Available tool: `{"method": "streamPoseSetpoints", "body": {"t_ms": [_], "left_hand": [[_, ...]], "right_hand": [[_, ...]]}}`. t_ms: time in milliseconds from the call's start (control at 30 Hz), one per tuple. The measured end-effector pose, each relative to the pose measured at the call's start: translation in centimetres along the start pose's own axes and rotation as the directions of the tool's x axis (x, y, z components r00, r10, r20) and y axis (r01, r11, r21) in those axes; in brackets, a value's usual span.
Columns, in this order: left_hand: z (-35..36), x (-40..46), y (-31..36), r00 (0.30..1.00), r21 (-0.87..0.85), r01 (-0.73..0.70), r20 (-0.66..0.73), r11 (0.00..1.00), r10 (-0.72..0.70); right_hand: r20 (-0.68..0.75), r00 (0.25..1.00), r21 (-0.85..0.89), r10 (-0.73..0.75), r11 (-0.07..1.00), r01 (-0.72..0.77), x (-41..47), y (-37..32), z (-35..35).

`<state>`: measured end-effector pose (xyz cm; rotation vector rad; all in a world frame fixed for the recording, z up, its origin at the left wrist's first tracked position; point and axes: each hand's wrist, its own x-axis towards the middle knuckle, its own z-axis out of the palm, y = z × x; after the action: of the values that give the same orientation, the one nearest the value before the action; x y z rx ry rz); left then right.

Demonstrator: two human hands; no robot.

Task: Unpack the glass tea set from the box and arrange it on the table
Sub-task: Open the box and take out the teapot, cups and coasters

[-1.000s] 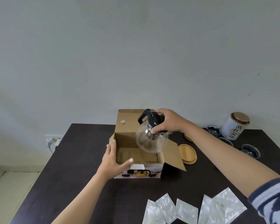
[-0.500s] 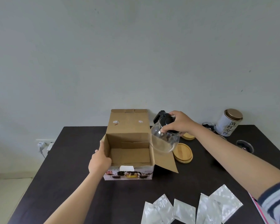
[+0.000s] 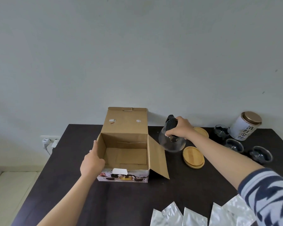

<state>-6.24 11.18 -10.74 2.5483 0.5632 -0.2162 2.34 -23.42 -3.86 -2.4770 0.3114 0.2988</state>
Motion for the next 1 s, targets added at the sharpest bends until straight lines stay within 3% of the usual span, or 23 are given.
{"method": "streamPoseSetpoints", "body": {"t_ms": [467,567,633,700,733,800,867,933,1000], "left_hand": [[-0.6,-0.5,-0.6,0.999,0.046,0.014,-0.032,0.999,-0.013],[-0.6,-0.7,-0.6,0.999,0.029,0.022,-0.037,0.999,-0.021],[-0.6,-0.8,-0.8,0.998,0.0,0.005,-0.07,1.0,-0.005],[-0.6,-0.8,-1.2,0.996,-0.036,-0.031,-0.089,0.999,0.028],[-0.5,-0.8,-1.4,0.996,-0.064,-0.045,-0.084,0.997,0.04],[-0.5,-1.0,-1.6,0.997,-0.155,-0.059,-0.052,0.986,0.052],[-0.6,-1.1,-1.6,0.998,-0.252,-0.064,-0.024,0.966,0.06],[-0.7,-1.2,-1.7,0.997,-0.286,-0.071,-0.009,0.956,0.071],[-0.7,-1.2,-1.7,0.999,-0.296,-0.054,-0.021,0.954,0.05]], "right_hand": [[0.055,0.993,-0.079,0.1,0.992,-0.096,2.7,1.1,2.1],[-0.006,0.995,-0.164,0.104,0.981,-0.103,2.3,0.8,2.6],[-0.15,0.989,-0.253,0.002,0.967,-0.041,0.9,0.4,3.2],[-0.271,0.936,-0.254,-0.223,0.955,0.154,-1.5,-0.2,4.3],[-0.283,0.909,-0.199,-0.306,0.946,0.257,-3.0,-0.4,5.1],[-0.23,0.913,-0.037,-0.336,0.941,0.337,-5.9,-0.9,7.0],[-0.179,0.96,0.119,-0.216,0.964,0.239,-8.0,-0.9,9.5],[-0.15,0.986,0.331,0.078,0.943,-0.024,-9.3,-0.9,11.7],[-0.031,0.912,0.537,0.409,0.776,-0.33,-10.4,-1.1,12.8]]}}
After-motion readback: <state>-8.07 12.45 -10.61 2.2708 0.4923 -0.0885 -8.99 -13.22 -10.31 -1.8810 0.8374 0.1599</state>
